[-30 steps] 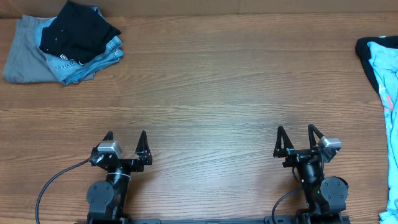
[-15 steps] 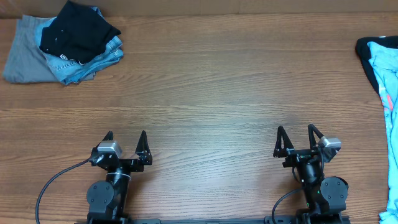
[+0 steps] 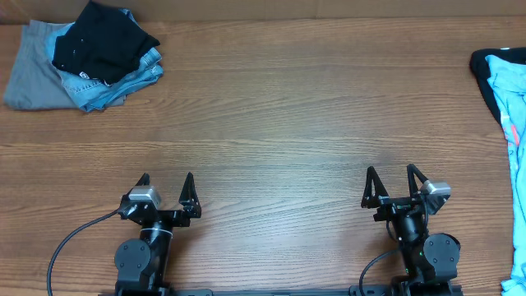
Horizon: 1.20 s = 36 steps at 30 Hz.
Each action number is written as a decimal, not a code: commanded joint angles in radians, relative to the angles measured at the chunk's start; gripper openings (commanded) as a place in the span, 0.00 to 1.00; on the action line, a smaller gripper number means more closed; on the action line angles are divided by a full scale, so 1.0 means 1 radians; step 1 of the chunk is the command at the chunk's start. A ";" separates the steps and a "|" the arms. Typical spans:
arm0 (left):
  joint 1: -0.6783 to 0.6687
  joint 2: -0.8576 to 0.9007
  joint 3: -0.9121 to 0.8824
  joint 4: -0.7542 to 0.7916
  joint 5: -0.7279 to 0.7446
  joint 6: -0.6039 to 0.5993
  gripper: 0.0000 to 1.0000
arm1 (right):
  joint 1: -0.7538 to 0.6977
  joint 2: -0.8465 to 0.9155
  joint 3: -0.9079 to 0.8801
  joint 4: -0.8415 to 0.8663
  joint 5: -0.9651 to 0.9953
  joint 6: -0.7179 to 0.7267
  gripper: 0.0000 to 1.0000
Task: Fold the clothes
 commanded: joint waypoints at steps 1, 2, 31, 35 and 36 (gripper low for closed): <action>-0.005 -0.011 -0.004 -0.002 -0.014 0.012 1.00 | 0.005 -0.009 -0.010 0.003 0.010 -0.006 1.00; -0.005 -0.011 -0.004 -0.002 -0.014 0.012 1.00 | 0.005 -0.009 -0.010 0.003 0.010 -0.006 1.00; -0.005 -0.011 -0.004 -0.002 -0.014 0.012 1.00 | 0.005 -0.009 -0.010 0.056 -0.356 0.728 1.00; -0.005 -0.011 -0.004 -0.002 -0.014 0.012 1.00 | 0.005 -0.009 -0.010 0.249 -0.377 0.731 1.00; -0.005 -0.011 -0.004 -0.002 -0.014 0.012 1.00 | 0.005 -0.009 -0.010 0.310 -0.378 0.733 1.00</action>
